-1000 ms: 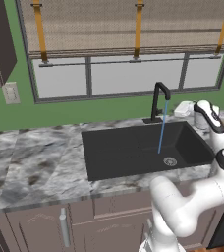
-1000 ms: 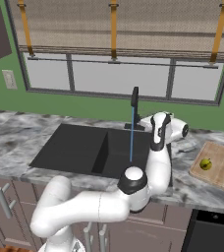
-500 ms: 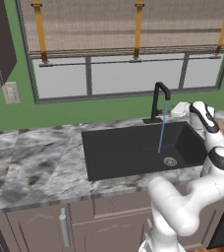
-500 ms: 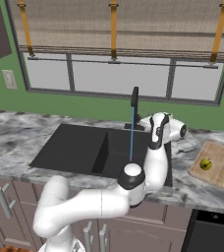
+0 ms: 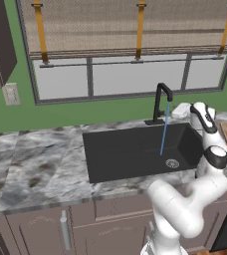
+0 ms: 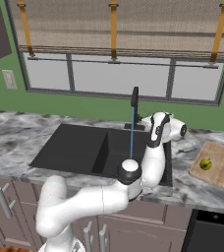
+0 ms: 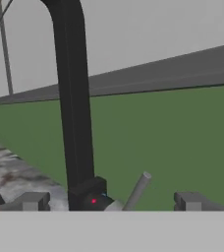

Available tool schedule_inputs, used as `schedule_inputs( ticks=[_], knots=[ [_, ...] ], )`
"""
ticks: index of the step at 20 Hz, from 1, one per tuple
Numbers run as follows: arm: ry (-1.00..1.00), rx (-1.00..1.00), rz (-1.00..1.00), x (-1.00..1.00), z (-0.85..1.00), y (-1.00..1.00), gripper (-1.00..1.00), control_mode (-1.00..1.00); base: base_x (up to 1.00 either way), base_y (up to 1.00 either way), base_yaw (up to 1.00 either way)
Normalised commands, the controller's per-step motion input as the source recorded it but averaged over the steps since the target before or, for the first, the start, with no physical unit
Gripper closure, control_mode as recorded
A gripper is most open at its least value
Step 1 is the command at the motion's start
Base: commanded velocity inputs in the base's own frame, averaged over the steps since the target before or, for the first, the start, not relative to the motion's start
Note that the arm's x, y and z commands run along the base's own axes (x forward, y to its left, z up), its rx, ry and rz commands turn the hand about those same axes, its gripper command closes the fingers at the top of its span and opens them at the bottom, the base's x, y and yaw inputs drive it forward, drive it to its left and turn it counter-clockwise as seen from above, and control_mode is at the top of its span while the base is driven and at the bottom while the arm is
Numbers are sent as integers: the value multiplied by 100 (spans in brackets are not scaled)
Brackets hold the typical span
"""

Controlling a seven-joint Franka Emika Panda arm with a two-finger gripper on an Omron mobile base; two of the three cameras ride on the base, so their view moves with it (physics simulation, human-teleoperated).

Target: Pick the pear from the sink and place it on the cutting board to airdry. Then turn off the sink faucet.

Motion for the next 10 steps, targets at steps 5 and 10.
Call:
schedule_inputs(
  ticks=[5, 10],
  knots=[
    [0, 0, 2, 26, -6, -2, -100, -100, 0, 0, 0],
    [0, 1, 4, 18, 0, 0, -100, -100, 0, 0, 0]
  ],
)
